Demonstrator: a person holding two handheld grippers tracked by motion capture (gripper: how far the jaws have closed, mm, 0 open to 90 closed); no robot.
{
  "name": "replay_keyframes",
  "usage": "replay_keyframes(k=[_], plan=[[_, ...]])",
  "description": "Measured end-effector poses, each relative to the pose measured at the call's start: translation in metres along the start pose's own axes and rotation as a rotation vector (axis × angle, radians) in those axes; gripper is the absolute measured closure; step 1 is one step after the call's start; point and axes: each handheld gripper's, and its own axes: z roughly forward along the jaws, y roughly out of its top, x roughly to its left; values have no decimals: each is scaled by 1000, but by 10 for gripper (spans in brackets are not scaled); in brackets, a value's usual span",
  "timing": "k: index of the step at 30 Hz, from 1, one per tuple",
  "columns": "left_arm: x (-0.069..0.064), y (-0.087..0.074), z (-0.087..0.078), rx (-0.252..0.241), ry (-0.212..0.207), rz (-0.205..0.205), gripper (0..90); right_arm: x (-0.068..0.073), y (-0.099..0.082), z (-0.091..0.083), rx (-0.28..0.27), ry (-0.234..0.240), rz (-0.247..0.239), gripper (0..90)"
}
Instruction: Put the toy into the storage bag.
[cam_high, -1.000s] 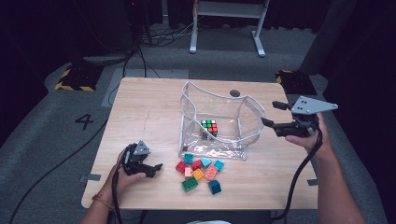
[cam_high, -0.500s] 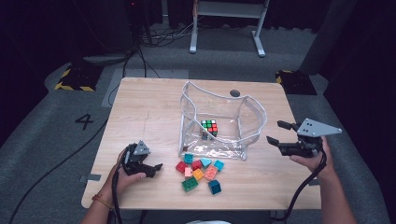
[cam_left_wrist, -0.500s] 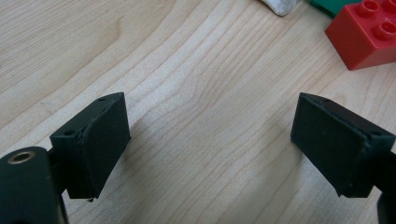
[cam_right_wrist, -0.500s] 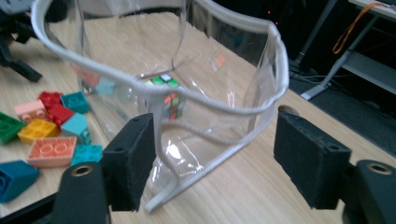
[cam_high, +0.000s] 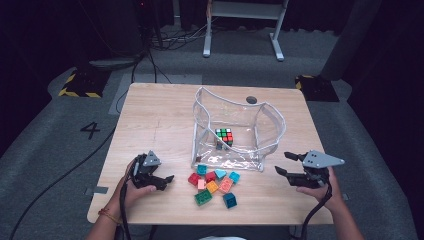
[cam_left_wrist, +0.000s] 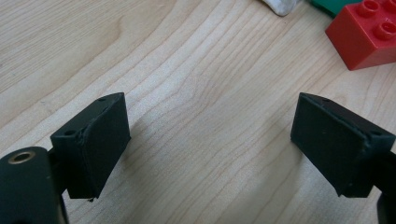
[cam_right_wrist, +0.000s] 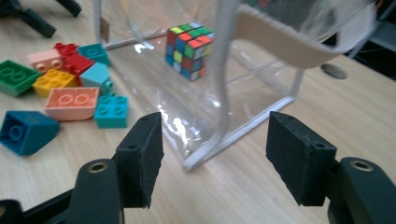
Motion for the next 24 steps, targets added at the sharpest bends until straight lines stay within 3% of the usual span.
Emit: replay_keyframes(k=[4, 10, 12, 20, 24], plan=[[0, 0, 0, 0, 1, 0, 119, 13, -12, 10, 0, 57, 33, 372], [0, 0, 0, 0, 1, -1, 119, 35, -30, 25, 51, 149, 26, 371], [0, 0, 0, -1, 1, -1, 119, 43, -34, 31, 66, 197, 46, 371], [0, 0, 0, 0, 1, -1, 119, 72, -34, 55, 96, 310, -3, 371], [0, 0, 0, 0, 1, -1, 118, 85, -30, 62, 102, 338, -16, 371]])
